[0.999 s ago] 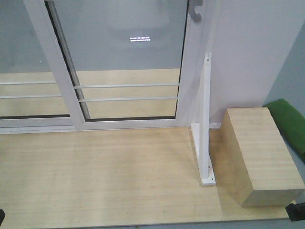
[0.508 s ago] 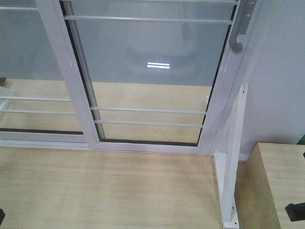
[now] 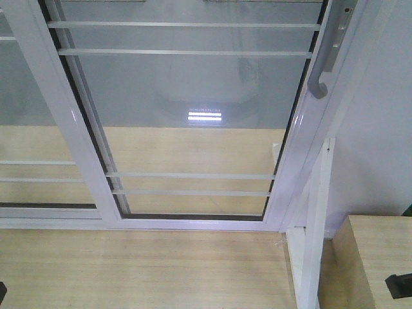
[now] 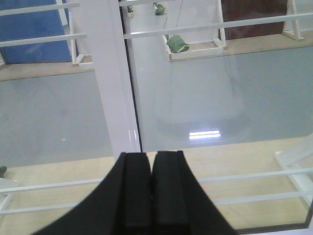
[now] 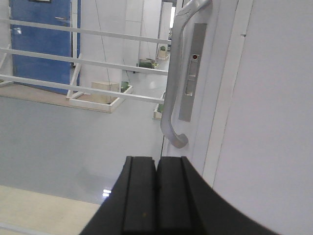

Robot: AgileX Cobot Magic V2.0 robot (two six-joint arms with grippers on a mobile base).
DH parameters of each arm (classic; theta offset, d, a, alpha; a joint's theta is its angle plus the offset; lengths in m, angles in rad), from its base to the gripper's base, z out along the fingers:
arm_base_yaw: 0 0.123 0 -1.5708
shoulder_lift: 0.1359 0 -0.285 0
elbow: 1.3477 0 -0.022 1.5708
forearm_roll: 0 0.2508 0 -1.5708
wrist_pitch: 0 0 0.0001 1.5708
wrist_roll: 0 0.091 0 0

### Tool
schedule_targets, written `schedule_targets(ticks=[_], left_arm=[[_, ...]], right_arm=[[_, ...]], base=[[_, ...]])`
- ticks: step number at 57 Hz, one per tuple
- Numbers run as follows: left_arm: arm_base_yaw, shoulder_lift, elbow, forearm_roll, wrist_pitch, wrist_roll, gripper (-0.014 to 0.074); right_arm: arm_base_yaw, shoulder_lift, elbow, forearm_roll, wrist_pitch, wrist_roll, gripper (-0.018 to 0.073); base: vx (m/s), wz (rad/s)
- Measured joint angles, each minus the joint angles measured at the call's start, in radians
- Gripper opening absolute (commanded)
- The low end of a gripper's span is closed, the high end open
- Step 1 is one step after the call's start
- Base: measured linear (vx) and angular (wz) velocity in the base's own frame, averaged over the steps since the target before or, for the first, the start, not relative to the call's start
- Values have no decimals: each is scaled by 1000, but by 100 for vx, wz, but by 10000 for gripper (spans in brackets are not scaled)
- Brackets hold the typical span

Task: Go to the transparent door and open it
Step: 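Drive closer and stop facing the door's silver handle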

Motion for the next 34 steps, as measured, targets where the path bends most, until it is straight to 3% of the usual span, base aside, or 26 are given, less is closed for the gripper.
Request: schedule_targets(ticks=[34], left_arm=[[0, 0, 0, 0, 0, 0, -6]], right_arm=[[0, 0, 0, 0, 0, 0, -8]], base=[[6, -4]])
